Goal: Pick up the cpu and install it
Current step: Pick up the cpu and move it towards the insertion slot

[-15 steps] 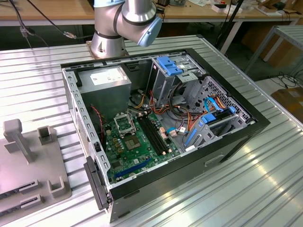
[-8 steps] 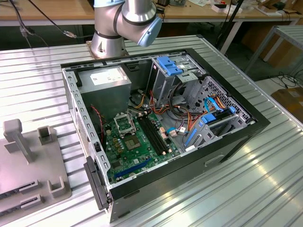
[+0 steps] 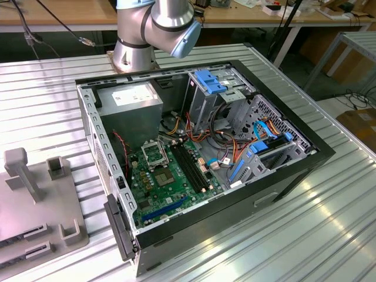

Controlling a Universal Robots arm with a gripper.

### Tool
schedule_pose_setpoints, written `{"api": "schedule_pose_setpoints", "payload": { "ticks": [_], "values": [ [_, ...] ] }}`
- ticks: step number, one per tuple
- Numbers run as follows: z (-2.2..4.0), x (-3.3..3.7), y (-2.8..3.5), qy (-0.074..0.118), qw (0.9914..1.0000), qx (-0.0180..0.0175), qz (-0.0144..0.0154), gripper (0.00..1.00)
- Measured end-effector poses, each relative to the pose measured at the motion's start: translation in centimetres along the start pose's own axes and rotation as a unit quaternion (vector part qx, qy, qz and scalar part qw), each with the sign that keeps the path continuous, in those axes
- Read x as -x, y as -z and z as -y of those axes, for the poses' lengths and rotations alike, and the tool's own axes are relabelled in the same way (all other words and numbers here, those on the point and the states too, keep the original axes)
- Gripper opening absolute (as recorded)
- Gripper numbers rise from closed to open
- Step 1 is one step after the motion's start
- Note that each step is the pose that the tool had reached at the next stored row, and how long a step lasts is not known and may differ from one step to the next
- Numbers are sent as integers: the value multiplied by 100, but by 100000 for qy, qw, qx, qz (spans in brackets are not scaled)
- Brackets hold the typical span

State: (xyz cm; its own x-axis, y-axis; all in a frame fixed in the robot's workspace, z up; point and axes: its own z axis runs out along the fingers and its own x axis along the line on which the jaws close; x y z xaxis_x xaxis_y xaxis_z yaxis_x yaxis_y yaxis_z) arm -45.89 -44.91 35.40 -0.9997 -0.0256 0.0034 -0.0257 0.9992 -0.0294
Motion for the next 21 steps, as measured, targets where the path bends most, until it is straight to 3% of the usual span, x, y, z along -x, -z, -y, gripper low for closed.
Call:
{"api": "schedule_pose_setpoints", "payload": {
  "ticks": [21],
  "values": [
    [2, -1, 81, -2, 100000, 135, 2, 47]
  ]
}}
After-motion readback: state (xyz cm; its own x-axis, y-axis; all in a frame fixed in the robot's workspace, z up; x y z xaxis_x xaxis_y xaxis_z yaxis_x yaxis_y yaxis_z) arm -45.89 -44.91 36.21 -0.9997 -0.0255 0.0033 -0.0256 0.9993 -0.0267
